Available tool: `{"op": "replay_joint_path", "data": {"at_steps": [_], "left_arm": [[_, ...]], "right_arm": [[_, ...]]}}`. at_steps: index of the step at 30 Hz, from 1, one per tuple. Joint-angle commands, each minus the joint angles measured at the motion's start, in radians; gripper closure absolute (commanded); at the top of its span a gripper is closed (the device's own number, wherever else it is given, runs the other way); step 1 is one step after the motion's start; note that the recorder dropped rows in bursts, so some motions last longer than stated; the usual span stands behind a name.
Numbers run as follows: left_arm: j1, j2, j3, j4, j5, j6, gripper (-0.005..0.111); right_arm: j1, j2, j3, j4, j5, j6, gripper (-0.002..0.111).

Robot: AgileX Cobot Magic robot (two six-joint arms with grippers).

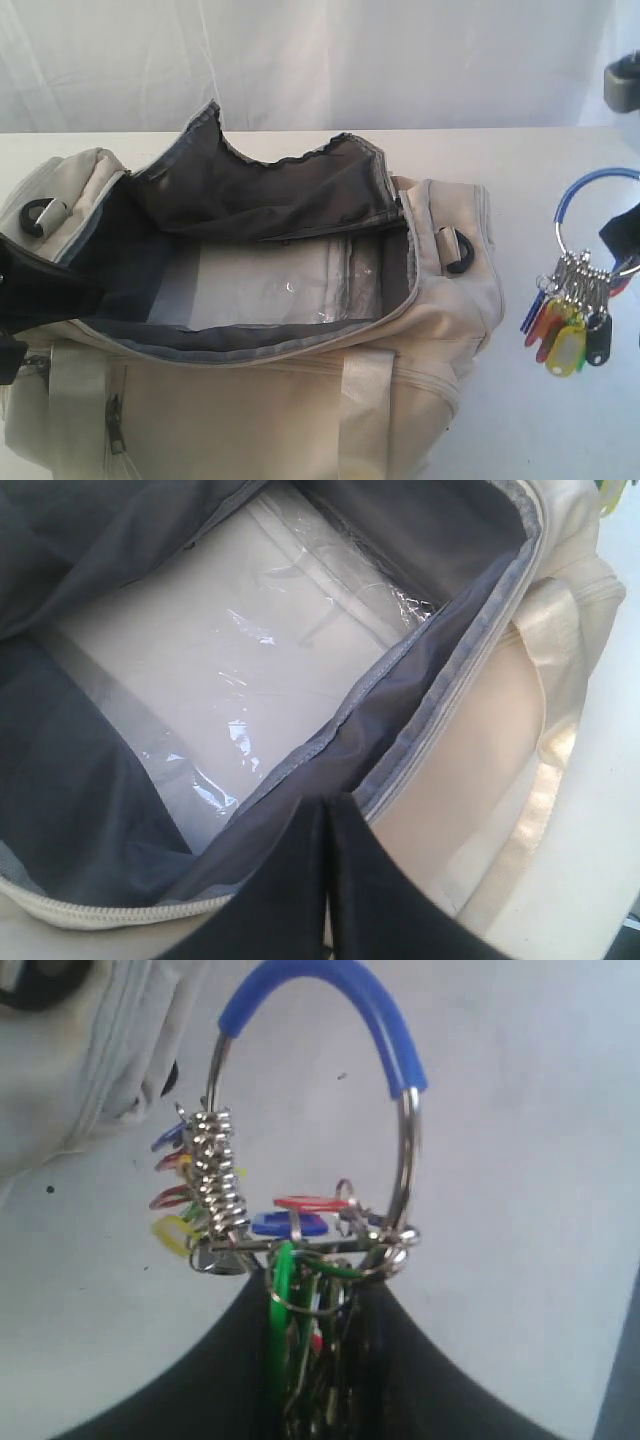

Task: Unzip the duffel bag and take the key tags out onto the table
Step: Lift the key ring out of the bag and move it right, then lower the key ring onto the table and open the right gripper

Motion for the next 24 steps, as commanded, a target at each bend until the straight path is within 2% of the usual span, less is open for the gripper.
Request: {"op": "replay_joint_path", "data": {"at_steps": [1,6,11,24], "left_arm": [[-0.007,-0.009,0.005,-0.016,0.012,-0.002,0.107],[-0.007,-0.009,0.005,-0.016,0.012,-0.002,0.107],[-0.007,-0.009,0.005,-0.016,0.012,-0.002,0.107],[-0.007,-0.009,0.005,-0.016,0.012,-0.002,0.107]], "right_arm": [[-0.057,0.046,0.108,0.072,-0.125,-0.025,0.108],[-0.109,0.156,0.173,0.206,-0.241,-0.117,0.108],[-0.136,0.274,0.174,0.393,-0.284,-0.263,0.108],[-0.136,0.493,0.174,0.439,-0.382,-0.270,0.108]]}}
